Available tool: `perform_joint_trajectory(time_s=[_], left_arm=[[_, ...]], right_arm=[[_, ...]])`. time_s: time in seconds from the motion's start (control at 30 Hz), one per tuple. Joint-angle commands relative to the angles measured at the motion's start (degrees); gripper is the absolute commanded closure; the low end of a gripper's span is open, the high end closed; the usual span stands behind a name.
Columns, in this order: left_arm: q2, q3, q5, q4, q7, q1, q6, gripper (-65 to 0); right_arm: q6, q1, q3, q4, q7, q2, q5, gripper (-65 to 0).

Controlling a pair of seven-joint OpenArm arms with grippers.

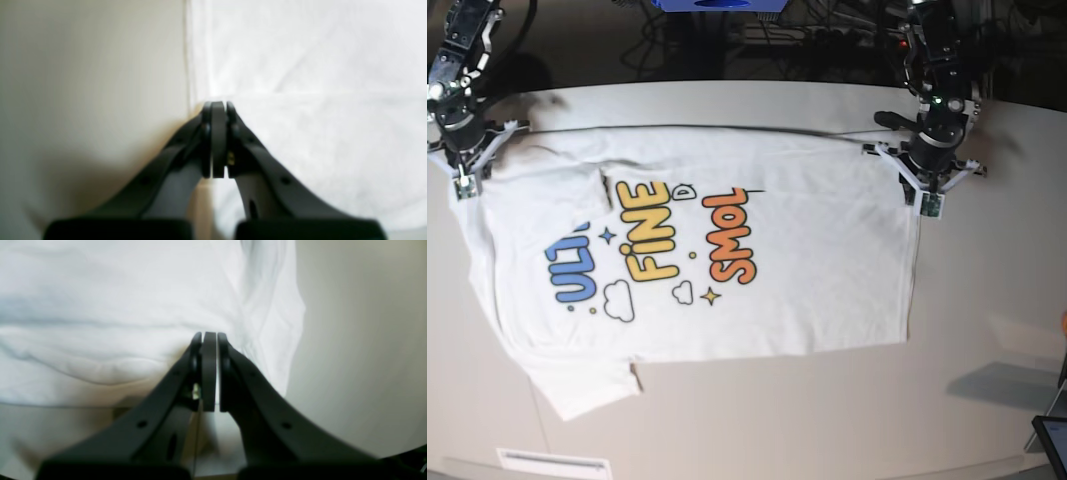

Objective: Fold the T-shirt properly

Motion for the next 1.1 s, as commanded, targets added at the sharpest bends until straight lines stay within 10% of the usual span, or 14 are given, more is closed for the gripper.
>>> perform_joint_trajectory(time_s=[0.0,1.07], left_arm=[[-0.28,0.43,1.11,-1.17,-2.4,0.57,0.33,0.0],[-1.77,-7.05,1.64,-6.97,-7.32,1.19,0.16,0.0]], right_arm=[[-0.27,0.43,0.3,0.19,1.01,0.79,0.29,-0.4],[-0.27,-2.03,0.21,-3.94,1.8,0.44,0.29,-0.4]])
